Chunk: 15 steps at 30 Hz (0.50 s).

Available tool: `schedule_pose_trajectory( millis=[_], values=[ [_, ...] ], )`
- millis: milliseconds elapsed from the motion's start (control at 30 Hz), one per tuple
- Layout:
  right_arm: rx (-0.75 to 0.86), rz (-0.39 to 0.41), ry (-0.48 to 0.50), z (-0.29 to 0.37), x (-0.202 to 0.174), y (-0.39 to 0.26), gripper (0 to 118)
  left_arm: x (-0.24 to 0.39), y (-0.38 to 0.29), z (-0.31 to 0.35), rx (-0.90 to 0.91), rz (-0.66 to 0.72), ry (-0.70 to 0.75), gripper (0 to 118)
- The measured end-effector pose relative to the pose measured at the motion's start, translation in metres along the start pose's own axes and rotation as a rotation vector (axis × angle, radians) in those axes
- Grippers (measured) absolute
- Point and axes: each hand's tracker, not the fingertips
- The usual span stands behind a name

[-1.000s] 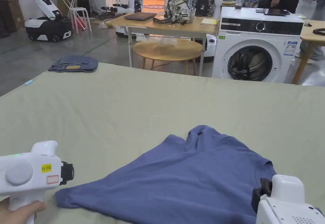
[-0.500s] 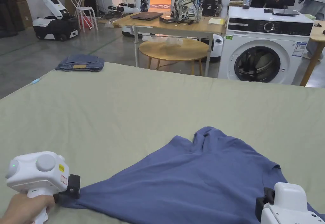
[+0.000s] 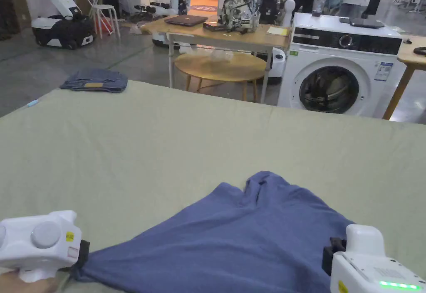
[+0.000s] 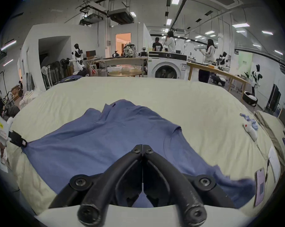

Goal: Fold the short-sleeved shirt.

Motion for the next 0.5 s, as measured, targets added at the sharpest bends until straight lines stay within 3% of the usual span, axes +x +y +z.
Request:
schedule_pose_trajectory(
  millis=[133,200,267,300,333,400,500],
  values=[
    [-0.083,0.033,0.022,-0.057,0.020,0.046,6,-0.004,-0.007,0.009,0.021,0.022,-0.030,0],
    [-0.154,0.031,0.073,-0.097,0.032,0.070,20,-0.003,-0.010,0.011,0.029,0.026,-0.043,0],
    [-0.219,0.106,0.072,-0.131,0.033,0.086,32,0.002,-0.015,0.014,0.034,0.022,-0.039,0],
    [-0.243,0.142,0.080,-0.150,0.036,0.093,60,0.003,-0.016,0.015,0.035,0.021,-0.039,0],
    [-0.262,0.173,0.092,-0.167,0.036,0.099,75,0.003,-0.016,0.015,0.038,0.023,-0.038,0],
    [-0.276,0.207,0.124,-0.191,0.039,0.104,77,0.005,-0.016,0.015,0.044,0.028,-0.031,0],
    [-0.301,0.197,0.119,-0.220,0.038,0.111,77,0.008,-0.015,0.017,0.049,0.025,-0.022,0]
  ],
)
